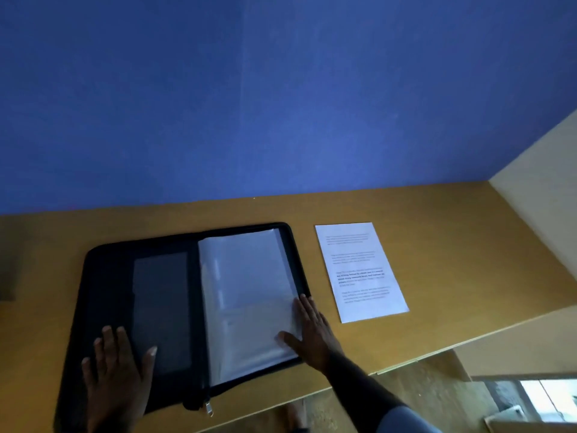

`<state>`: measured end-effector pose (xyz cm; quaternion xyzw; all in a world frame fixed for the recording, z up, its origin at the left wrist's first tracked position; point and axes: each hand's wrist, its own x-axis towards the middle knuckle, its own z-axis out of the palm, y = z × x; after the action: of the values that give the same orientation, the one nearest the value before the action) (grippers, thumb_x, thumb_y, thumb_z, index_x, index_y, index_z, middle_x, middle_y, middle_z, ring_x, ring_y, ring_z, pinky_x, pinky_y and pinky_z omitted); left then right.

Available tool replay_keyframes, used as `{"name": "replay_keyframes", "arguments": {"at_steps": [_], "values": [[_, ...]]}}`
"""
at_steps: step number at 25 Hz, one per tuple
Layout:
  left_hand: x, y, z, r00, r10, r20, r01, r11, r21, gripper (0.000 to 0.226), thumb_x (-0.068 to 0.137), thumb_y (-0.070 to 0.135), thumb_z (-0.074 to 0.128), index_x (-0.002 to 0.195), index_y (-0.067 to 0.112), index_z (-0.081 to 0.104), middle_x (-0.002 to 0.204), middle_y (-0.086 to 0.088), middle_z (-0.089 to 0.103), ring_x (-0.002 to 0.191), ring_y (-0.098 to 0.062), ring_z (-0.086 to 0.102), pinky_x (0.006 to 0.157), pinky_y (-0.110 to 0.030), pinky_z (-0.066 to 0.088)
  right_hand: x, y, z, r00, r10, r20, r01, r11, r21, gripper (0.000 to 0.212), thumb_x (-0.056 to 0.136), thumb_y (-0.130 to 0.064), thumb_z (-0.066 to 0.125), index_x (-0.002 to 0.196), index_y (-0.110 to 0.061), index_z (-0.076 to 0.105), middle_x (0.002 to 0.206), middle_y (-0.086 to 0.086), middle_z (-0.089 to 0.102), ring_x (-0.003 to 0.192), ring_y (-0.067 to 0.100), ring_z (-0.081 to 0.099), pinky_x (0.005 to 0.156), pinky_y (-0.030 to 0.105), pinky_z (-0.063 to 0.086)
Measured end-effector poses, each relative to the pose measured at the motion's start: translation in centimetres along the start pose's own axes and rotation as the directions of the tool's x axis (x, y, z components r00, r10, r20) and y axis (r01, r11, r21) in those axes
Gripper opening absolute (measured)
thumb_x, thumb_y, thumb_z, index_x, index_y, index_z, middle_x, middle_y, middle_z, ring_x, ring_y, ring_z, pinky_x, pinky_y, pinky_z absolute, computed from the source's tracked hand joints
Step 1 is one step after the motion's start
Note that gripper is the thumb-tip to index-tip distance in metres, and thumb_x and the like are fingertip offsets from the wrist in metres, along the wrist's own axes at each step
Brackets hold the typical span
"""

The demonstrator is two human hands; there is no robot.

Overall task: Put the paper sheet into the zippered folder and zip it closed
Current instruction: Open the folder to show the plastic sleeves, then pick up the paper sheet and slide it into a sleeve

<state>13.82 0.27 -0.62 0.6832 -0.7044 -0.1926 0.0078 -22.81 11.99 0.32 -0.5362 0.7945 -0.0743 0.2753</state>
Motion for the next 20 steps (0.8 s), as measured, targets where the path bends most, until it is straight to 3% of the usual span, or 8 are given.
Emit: {"name": "replay_keyframes", "arguments": {"at_steps": [2, 5, 8, 9, 11, 12, 16, 20], "values": [[0.3, 3.7, -0.1, 0.996, 0.077, -0.036, -0.076, 0.997, 0.02, 0.085, 0.099, 0.063, 0.023, 0.161, 0.006, 0.02, 0.17, -0.015, 0.01, 0.157, -0.036, 0.012, 0.126, -0.057, 0.009, 0.4, 0.9, -0.7, 0.999, -0.016, -0.04, 0.017, 0.999, 0.028, 0.087, 0.092, -0.073, 0.038, 0.162, -0.025, 0.019, 0.171, -0.008, 0.004, 0.157, 0.014, 0.008, 0.124, 0.035, 0.02], [0.2, 12.7, 0.9, 0.946, 0.323, -0.012, -0.323, 0.947, 0.005, 0.09, 0.095, 0.066, 0.007, 0.158, 0.004, 0.027, 0.168, -0.019, 0.016, 0.156, -0.037, 0.015, 0.126, -0.047, -0.002, 1.4, 5.0, -4.1, 0.989, -0.076, -0.124, 0.077, 0.997, -0.001, 0.062, 0.099, -0.055, 0.044, 0.151, -0.022, 0.044, 0.166, 0.001, 0.03, 0.147, 0.025, 0.037, 0.114, 0.039, 0.041], [-0.9, 23.6, 3.8, 0.817, 0.574, 0.062, -0.577, 0.806, 0.132, 0.088, 0.101, 0.061, 0.005, 0.147, 0.001, 0.05, 0.159, -0.024, 0.038, 0.145, -0.043, 0.04, 0.12, -0.056, 0.018, 3.3, 11.2, -9.0, 0.983, -0.061, -0.175, 0.055, 0.998, -0.038, 0.051, 0.1, -0.044, 0.051, 0.143, -0.017, 0.055, 0.159, 0.004, 0.042, 0.14, 0.027, 0.046, 0.109, 0.04, 0.045], [-1.0, 26.9, 5.2, 0.768, 0.635, 0.086, -0.639, 0.751, 0.166, 0.084, 0.102, 0.061, 0.008, 0.149, 0.003, 0.049, 0.161, -0.022, 0.034, 0.146, -0.042, 0.039, 0.12, -0.057, 0.022, 4.3, 13.3, -10.8, 0.982, -0.056, -0.178, 0.047, 0.998, -0.052, 0.05, 0.101, -0.042, 0.052, 0.143, -0.015, 0.055, 0.158, 0.005, 0.043, 0.14, 0.027, 0.047, 0.109, 0.039, 0.044], [-1.4, 32.5, 7.9, 0.741, 0.651, 0.165, -0.671, 0.726, 0.147, 0.079, 0.1, 0.062, 0.032, 0.161, 0.013, 0.024, 0.168, -0.011, 0.003, 0.157, -0.036, 0.016, 0.126, -0.053, 0.011, 6.4, 17.1, -14.3, 0.979, -0.052, -0.199, 0.037, 0.996, -0.079, 0.048, 0.101, -0.036, 0.054, 0.143, -0.012, 0.056, 0.157, 0.007, 0.046, 0.139, 0.026, 0.049, 0.111, 0.037, 0.042], [-1.5, 34.6, 8.9, 0.755, 0.616, 0.223, -0.648, 0.753, 0.113, 0.087, 0.097, 0.062, 0.046, 0.164, 0.018, 0.011, 0.168, -0.007, -0.009, 0.159, -0.032, 0.005, 0.127, -0.05, 0.003, 7.4, 18.7, -15.9, 0.976, -0.039, -0.214, 0.023, 0.997, -0.079, 0.046, 0.1, -0.033, 0.056, 0.141, -0.011, 0.057, 0.155, 0.008, 0.048, 0.138, 0.026, 0.05, 0.11, 0.035, 0.042], [-1.7, 39.0, 11.3, 0.77, 0.567, 0.292, -0.61, 0.789, 0.079, 0.114, 0.085, 0.062, 0.067, 0.163, 0.024, -0.007, 0.171, -0.005, -0.014, 0.158, -0.028, -0.011, 0.126, -0.049, -0.006, 12.0, 22.6, -20.2, 0.978, 0.027, -0.209, -0.037, 0.998, -0.047, 0.048, 0.098, -0.032, 0.059, 0.143, -0.014, 0.055, 0.156, 0.003, 0.046, 0.139, 0.021, 0.047, 0.109, 0.031, 0.041], [-1.1, 39.9, 12.4, 0.763, 0.547, 0.345, -0.623, 0.765, 0.165, 0.124, 0.078, 0.069, 0.069, 0.162, 0.022, -0.008, 0.17, -0.004, -0.019, 0.158, -0.029, -0.013, 0.127, -0.051, -0.006, 16.1, 23.7, -21.9, 0.998, 0.021, -0.06, -0.029, 0.991, -0.131, 0.074, 0.096, -0.043, 0.061, 0.158, -0.015, 0.031, 0.168, 0.003, 0.024, 0.153, 0.021, 0.025, 0.119, 0.041, 0.032]]}}
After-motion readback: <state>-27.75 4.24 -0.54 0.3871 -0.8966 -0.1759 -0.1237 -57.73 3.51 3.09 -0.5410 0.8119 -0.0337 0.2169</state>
